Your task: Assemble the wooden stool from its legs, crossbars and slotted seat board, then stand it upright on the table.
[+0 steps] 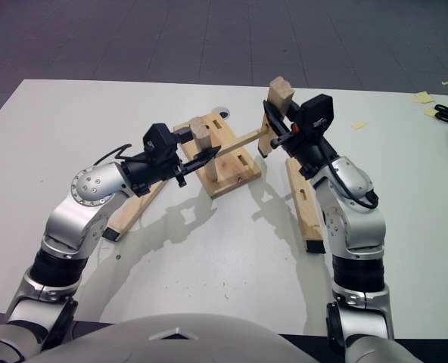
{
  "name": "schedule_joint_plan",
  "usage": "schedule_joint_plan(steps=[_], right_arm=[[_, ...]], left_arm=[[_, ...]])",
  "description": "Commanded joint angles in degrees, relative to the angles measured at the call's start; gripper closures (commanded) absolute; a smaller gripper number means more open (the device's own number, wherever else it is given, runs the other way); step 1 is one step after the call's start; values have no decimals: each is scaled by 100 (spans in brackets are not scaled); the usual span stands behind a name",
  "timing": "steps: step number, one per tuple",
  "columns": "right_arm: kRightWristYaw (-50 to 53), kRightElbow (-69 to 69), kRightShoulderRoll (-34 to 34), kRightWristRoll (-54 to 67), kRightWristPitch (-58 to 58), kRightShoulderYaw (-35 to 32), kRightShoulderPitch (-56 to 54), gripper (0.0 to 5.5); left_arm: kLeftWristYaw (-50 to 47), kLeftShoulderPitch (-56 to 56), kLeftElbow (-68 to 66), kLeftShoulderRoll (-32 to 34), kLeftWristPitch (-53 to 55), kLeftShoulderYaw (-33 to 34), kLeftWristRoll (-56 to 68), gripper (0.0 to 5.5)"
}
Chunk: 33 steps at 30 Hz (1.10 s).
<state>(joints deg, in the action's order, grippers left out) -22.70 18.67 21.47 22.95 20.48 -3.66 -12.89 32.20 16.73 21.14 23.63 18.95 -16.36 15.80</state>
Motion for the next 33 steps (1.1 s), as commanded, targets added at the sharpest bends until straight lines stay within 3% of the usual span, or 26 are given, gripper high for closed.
schedule_joint_plan(steps=[1,10,33], right_arm=[[-608,350,-434,657,114,553,54,444],[-57,-389,-397,-531,-683,307,-237,444],[-183,-1289,-274,-813,-1475,-151,-404,447]], left_arm=[[-68,-351,-593,99,627,-482,-504,346],[-103,-386,-605,130,615,-518,-501,346],[-326,-411,-550,107,650,-367,-324,346]])
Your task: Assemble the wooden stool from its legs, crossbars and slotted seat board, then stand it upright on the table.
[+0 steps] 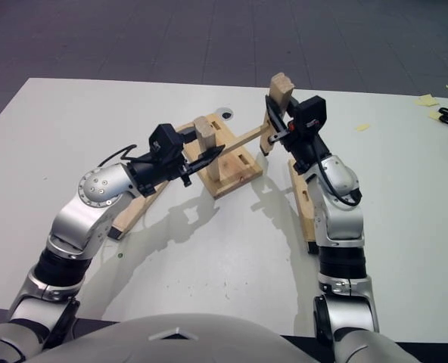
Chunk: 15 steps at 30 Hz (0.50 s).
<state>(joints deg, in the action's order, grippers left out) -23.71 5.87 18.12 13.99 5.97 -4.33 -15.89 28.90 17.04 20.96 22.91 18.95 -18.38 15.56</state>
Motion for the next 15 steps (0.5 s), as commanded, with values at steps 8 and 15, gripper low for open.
schedule_joint_plan(steps=[8,15], right_arm=[[-113,265,-166,315,270,41,116,447],[-43,439,-273,328,400,98,94,447]], left_arm=[[34,-461,-625,228,597,-257,-401,346],[48,-480,-638,266,578,-275,-438,346]])
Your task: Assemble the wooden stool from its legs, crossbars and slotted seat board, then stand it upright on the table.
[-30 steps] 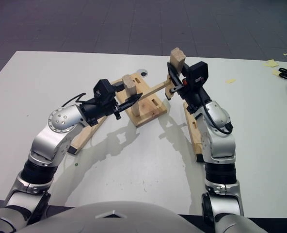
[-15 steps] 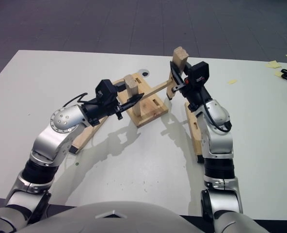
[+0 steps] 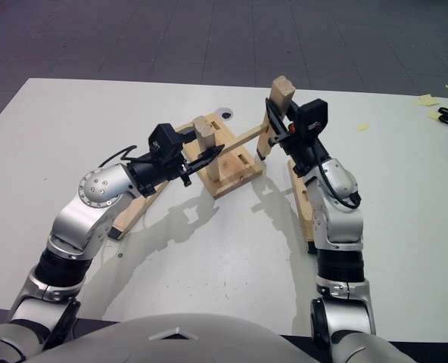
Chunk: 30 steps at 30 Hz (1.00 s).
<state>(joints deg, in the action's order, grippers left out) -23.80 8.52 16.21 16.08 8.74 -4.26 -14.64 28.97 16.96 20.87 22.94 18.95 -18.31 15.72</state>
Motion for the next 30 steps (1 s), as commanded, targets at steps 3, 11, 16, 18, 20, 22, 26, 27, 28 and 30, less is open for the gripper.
schedule_joint_plan(steps=[3,11,16,18,20,22,26,27,28,30], right_arm=[[-34,198,-115,120,156,111,-93,447],[-1101,879,422,373,372,592,-71,447],[-1040,976,457,546,581,479,-496,447],[-957,950,415,726,837,381,-590,447],[-864,977,393,1191,1531,267,-610,446],[-867,986,476,1435,2082,238,-591,446],[-941,1016,649,1654,2750,264,-538,446],[-917,1014,630,1745,2918,245,-533,446],[-859,996,583,1828,3066,207,-531,446],[-781,951,472,2040,3389,129,-538,446]], left_arm=[[23,-472,-626,254,577,-313,-478,346],[0,-484,-625,239,565,-334,-492,346],[-3,-490,-621,253,559,-339,-493,346],[-11,-494,-629,261,554,-338,-491,346],[-13,-469,-659,265,543,-327,-483,346],[-13,-453,-676,273,537,-309,-476,346],[-3,-451,-692,288,527,-306,-479,346],[0,-450,-704,291,517,-304,-482,346],[1,-448,-715,291,511,-302,-482,346],[2,-438,-730,289,507,-301,-484,346]])
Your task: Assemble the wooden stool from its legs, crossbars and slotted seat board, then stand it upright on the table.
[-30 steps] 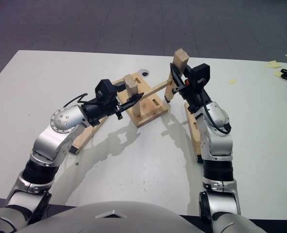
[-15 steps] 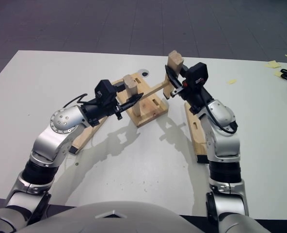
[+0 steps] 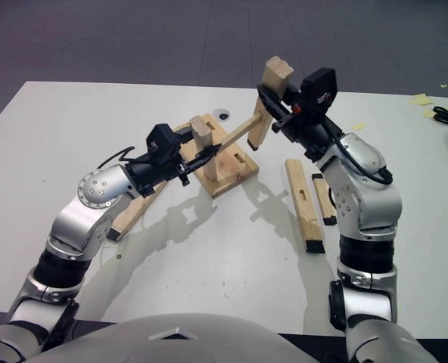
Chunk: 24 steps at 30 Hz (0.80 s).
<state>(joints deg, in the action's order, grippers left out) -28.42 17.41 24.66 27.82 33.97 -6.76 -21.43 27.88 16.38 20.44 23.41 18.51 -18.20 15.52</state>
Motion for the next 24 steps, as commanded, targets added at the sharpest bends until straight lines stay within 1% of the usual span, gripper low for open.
schedule_joint_plan(steps=[1,7,13,18,21,24], right_arm=[[-286,28,-416,942,986,360,144,446],[-88,-190,-647,1349,1528,172,45,446],[43,-552,-835,1398,2027,326,-110,446],[16,-673,-743,1567,2626,335,-207,446],[105,-843,-765,1635,2967,182,-290,446],[368,-1116,-1010,1862,3373,-230,-472,446]], left_arm=[[112,-375,-697,237,546,-317,-468,346],[140,-340,-752,217,517,-346,-482,346],[120,-341,-799,178,489,-375,-505,346],[137,-284,-847,178,470,-366,-523,346],[146,-275,-860,184,457,-350,-523,346],[183,-238,-906,199,435,-324,-506,346]])
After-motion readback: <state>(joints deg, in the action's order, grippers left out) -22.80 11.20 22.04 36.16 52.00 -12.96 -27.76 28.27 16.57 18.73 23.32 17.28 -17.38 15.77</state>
